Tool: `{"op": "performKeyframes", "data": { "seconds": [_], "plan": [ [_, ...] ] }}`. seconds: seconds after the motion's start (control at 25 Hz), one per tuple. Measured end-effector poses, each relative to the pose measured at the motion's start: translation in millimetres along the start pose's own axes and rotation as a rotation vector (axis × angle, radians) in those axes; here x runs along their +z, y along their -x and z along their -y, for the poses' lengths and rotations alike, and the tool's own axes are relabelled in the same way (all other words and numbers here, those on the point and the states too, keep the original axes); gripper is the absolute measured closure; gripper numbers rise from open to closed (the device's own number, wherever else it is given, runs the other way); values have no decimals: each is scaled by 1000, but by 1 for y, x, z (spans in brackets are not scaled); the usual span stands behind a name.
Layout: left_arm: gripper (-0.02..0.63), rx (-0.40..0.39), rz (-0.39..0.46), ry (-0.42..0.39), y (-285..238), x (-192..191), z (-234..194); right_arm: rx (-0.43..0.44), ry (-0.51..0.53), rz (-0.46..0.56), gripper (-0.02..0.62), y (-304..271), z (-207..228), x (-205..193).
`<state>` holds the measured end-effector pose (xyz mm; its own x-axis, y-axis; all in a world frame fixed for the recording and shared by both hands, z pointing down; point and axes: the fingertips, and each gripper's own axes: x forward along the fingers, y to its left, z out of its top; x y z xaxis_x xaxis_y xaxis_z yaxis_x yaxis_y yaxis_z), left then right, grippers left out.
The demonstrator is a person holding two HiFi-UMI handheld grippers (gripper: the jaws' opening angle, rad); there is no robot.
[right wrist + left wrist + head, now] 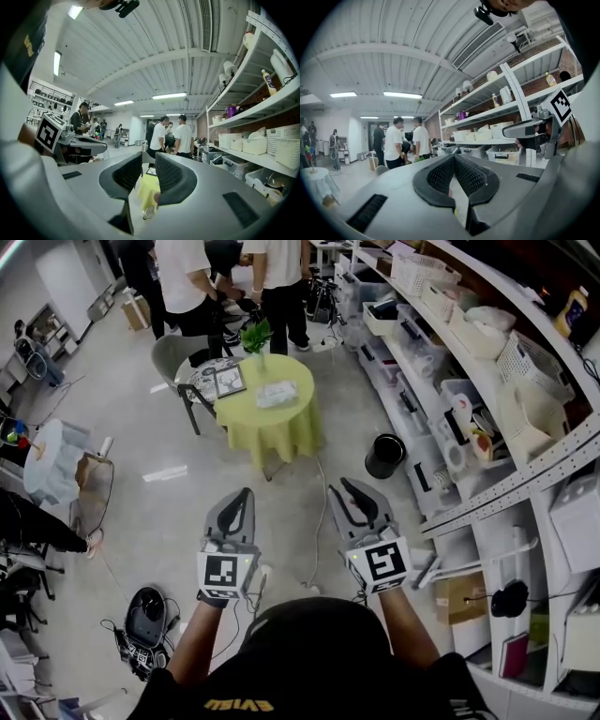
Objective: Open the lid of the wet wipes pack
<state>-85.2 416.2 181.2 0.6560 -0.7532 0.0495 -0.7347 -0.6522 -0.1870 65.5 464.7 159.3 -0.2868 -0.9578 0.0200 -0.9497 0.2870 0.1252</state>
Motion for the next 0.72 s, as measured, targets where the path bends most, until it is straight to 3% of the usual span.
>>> {"op": "performKeyframes", "data": {
  "seconds": [0.2, 0.52, 0.72],
  "plan": [
    [588, -2, 14, 29, 0, 7, 0, 28, -9, -12, 459, -2, -3, -3],
    [588, -16, 11, 10, -2, 10, 4, 51, -13, -9, 384, -4, -6, -4],
    [588, -28, 4, 31, -4, 9, 6, 71, -23, -20, 298, -6, -7, -7]
  ]
}}
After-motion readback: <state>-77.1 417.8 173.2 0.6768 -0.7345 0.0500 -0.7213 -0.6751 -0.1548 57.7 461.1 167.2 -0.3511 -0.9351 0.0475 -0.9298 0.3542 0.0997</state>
